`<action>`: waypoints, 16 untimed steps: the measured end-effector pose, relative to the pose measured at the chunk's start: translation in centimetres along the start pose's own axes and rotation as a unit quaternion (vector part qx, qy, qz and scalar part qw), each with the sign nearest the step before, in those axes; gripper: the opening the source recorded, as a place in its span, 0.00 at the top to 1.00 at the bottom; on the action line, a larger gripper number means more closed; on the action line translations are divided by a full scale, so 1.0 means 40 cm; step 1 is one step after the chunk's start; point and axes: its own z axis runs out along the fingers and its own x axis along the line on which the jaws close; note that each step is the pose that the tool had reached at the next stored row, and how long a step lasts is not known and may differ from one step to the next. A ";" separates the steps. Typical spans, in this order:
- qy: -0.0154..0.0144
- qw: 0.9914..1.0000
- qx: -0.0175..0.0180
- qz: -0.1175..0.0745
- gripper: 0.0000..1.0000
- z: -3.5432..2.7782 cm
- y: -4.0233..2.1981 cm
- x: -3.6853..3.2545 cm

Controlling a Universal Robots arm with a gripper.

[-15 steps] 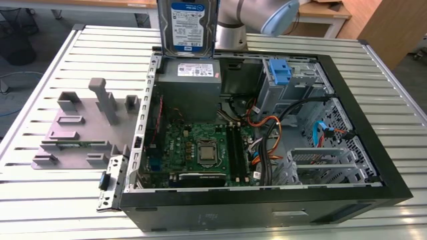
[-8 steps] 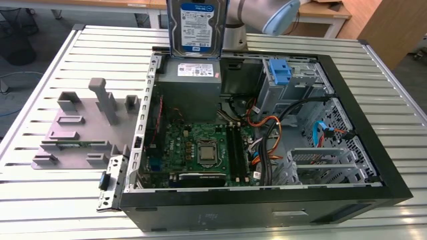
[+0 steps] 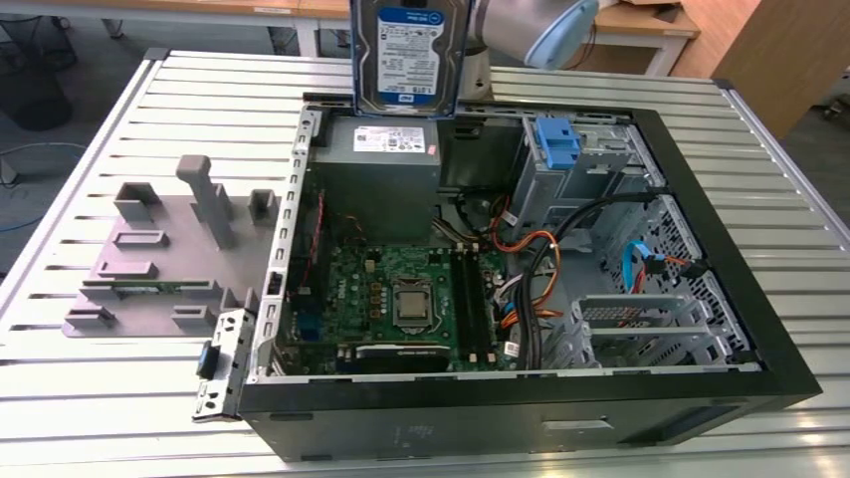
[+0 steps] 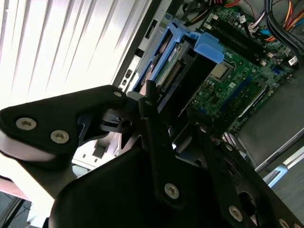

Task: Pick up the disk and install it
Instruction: 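Pick up the disk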

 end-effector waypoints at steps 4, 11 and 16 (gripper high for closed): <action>0.000 1.000 0.000 0.000 0.65 0.000 -0.009 0.000; 0.000 1.000 0.000 -0.001 0.65 0.001 -0.012 0.001; 0.000 1.000 0.000 -0.001 0.65 0.001 -0.012 0.006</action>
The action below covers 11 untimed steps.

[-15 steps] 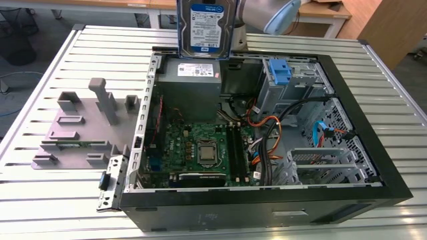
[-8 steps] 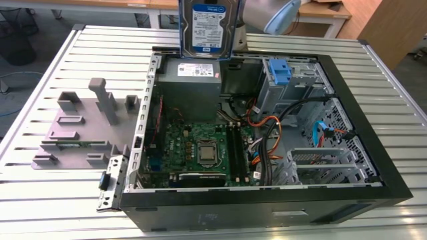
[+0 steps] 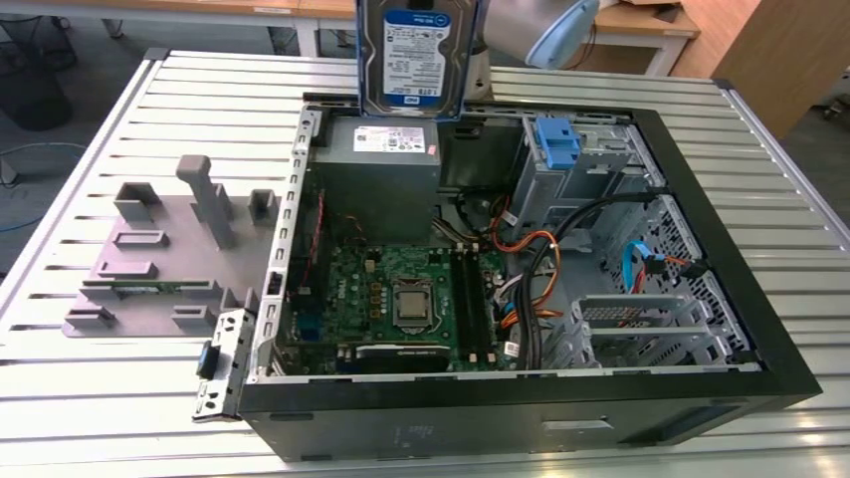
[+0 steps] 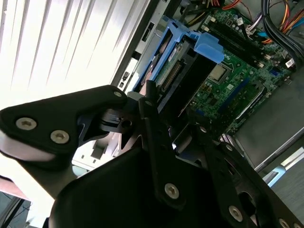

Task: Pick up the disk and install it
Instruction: 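Pick up the disk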

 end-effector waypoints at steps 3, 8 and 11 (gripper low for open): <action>0.000 1.000 0.000 0.000 0.65 0.000 -0.001 0.003; 0.000 1.000 0.000 0.000 0.65 0.000 -0.002 0.012; 0.000 1.000 0.000 0.000 0.65 0.000 -0.002 0.019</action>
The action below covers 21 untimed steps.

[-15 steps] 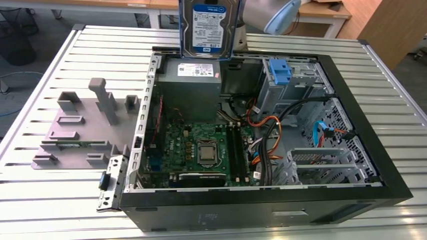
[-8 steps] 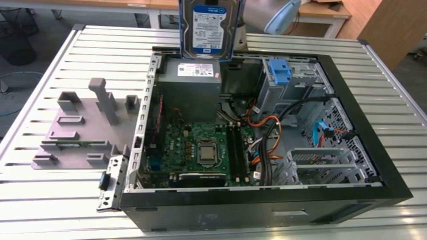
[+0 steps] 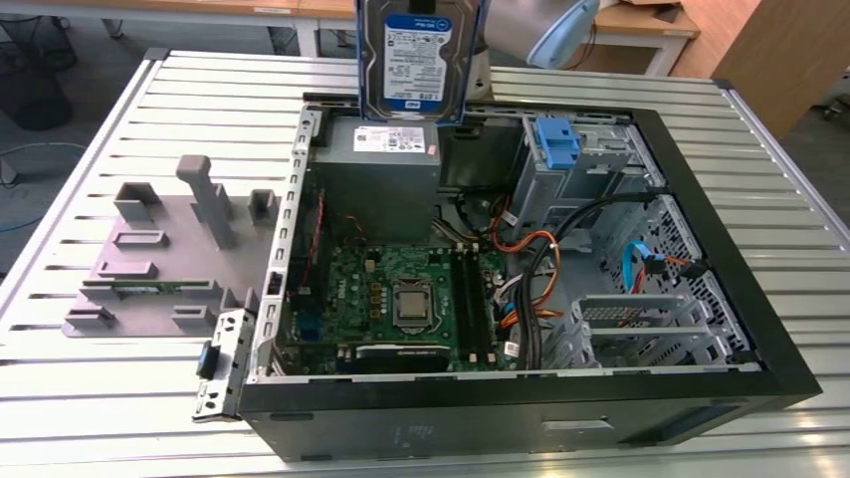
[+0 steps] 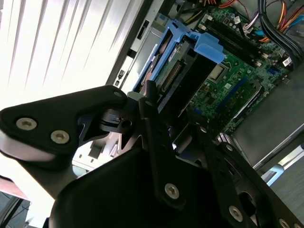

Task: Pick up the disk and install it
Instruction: 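Pick up the disk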

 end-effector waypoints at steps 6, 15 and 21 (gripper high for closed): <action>0.000 1.000 0.000 0.000 0.65 0.000 -0.001 0.014; 0.000 1.000 0.000 0.000 0.65 0.001 -0.003 0.036; 0.000 1.000 0.000 0.000 0.65 0.001 -0.005 0.048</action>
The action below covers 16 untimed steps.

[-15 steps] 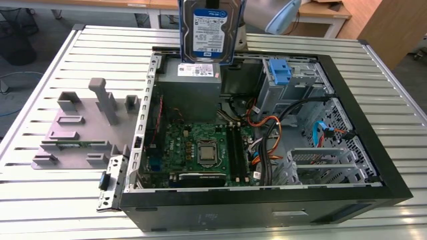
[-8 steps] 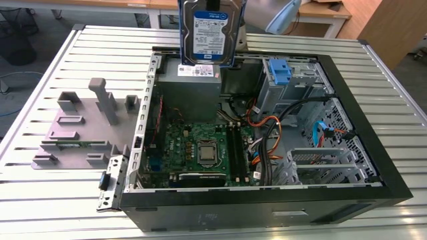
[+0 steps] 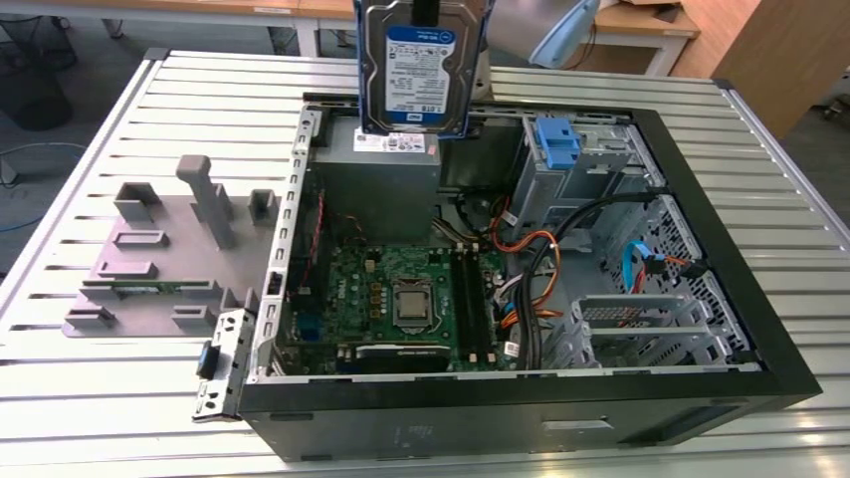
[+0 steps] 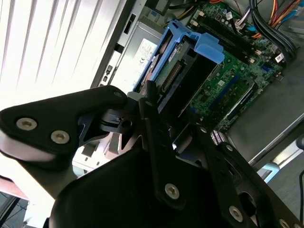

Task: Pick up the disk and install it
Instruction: 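Pick up the disk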

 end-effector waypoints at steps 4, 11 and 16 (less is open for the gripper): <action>0.000 1.000 0.000 0.000 0.65 0.000 -0.001 0.008; 0.000 1.000 0.000 0.000 0.65 0.000 -0.005 0.029; 0.000 1.000 0.000 0.000 0.65 0.000 -0.007 0.046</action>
